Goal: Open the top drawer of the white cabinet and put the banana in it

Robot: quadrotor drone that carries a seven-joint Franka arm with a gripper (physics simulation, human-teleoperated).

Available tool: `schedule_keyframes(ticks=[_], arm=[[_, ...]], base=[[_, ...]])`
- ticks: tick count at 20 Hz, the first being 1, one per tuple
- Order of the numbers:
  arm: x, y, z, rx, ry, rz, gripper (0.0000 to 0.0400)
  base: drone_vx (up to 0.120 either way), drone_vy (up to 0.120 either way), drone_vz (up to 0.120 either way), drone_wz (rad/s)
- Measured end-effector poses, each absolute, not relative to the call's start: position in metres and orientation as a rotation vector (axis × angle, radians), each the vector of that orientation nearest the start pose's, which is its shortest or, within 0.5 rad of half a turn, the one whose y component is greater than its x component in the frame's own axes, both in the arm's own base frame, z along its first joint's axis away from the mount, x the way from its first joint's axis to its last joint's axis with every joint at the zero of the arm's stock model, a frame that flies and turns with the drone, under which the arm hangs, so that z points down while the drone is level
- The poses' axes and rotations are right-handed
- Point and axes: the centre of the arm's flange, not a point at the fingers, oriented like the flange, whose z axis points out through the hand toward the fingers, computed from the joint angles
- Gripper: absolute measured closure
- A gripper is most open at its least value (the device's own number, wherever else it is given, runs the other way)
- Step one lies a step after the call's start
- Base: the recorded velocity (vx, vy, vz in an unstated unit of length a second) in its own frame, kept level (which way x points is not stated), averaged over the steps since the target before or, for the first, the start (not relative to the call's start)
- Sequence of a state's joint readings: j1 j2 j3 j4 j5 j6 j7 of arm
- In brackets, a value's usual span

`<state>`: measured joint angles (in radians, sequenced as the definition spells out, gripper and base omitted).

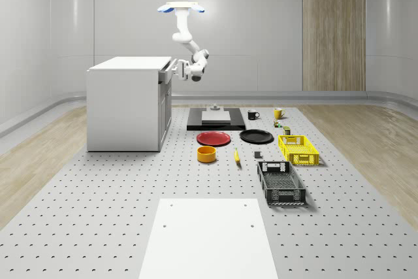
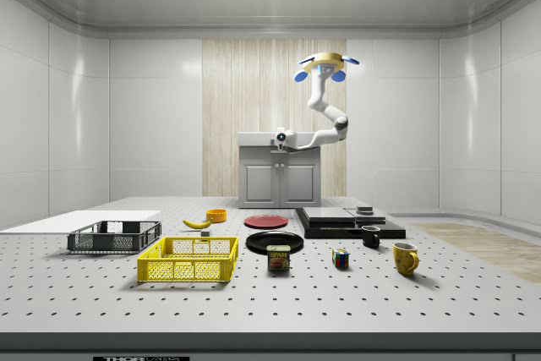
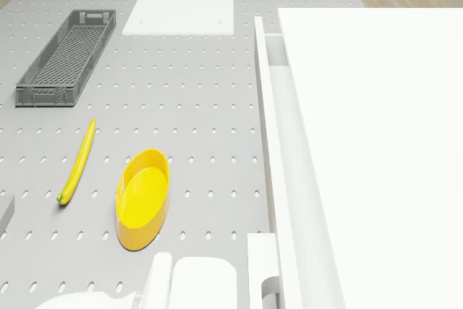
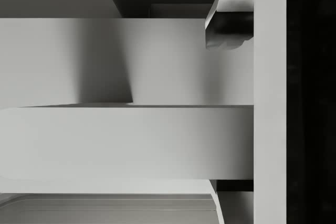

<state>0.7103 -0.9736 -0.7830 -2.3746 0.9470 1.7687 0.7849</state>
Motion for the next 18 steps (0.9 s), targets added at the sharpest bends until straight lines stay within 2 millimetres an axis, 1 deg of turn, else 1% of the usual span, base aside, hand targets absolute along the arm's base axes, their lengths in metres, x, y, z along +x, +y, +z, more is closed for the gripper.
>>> schedule_keyframes(ticks=[3, 5, 6, 7, 8, 9, 10, 11, 12, 14, 15, 16, 17, 18], arm=[[0.340, -0.059, 0.624, -1.492, 0.599, 0.597, 0.0206], [0.341, -0.064, 0.621, -1.499, 0.591, 0.586, 0.0215], [0.343, -0.066, 0.616, -1.498, 0.580, 0.578, 0.0232], [0.342, -0.070, 0.618, -1.496, 0.584, 0.583, 0.0246], [0.341, -0.075, 0.620, -1.495, 0.591, 0.589, 0.0248], [0.341, -0.079, 0.621, -1.493, 0.606, 0.603, 0.0241], [0.339, -0.084, 0.625, -1.492, 0.628, 0.623, 0.0207], [0.336, -0.091, 0.630, -1.509, 0.618, 0.604, 0.0166], [0.339, -0.095, 0.621, -1.514, 0.591, 0.578, 0.0194], [0.339, -0.105, 0.622, -1.506, 0.595, 0.586, 0.0231], [0.340, -0.110, 0.619, -1.503, 0.603, 0.595, 0.0231], [0.339, -0.115, 0.623, -1.498, 0.620, 0.613, 0.0229], [0.342, -0.119, 0.616, -1.502, 0.598, 0.591, 0.0245], [0.341, -0.125, 0.618, -1.499, 0.599, 0.594, 0.0256]], base=[[0.000, 0.000, 0.000, 0.000], [0.000, 0.000, 0.000, 0.000], [0.000, 0.000, 0.000, 0.000], [0.000, 0.000, 0.000, 0.000], [0.000, 0.000, 0.000, 0.000], [0.000, 0.000, 0.000, 0.000], [0.000, 0.000, 0.000, 0.000], [0.000, 0.000, 0.000, 0.000], [0.000, 0.000, 0.000, 0.000], [0.000, 0.000, 0.000, 0.000], [0.000, 0.000, 0.000, 0.000], [0.000, 0.000, 0.000, 0.000], [0.000, 0.000, 0.000, 0.000], [0.000, 0.000, 0.000, 0.000]])
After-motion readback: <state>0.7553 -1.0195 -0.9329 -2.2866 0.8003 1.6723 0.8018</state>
